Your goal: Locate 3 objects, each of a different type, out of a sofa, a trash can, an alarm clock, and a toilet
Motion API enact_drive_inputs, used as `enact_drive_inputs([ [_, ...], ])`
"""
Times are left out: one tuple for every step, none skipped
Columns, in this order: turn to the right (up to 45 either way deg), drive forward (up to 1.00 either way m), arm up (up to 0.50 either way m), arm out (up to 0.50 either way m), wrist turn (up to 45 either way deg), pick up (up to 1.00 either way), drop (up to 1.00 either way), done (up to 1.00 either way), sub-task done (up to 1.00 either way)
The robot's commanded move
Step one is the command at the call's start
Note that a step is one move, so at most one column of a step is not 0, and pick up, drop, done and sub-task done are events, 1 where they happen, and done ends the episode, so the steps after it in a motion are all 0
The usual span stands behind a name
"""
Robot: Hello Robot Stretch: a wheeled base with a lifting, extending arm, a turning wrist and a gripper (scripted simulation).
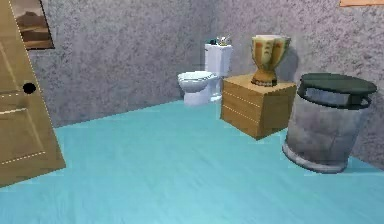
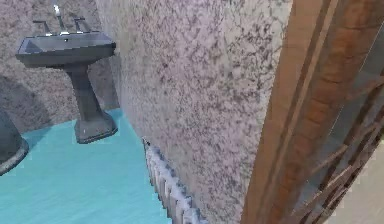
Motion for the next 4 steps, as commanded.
enact_drive_inputs([
  [45.0, 0.00, 0.00, 0.00, 0.0, 0.00, 0.00, 0.00, 0.00],
  [12.0, 0.00, 0.00, 0.00, 0.0, 0.00, 0.00, 0.00, 0.00],
  [0.0, 1.00, 0.00, 0.00, 0.0, 0.00, 0.00, 0.00, 0.00],
  [3.0, 0.00, 0.00, 0.00, 0.0, 0.00, 0.00, 0.00, 0.00],
])
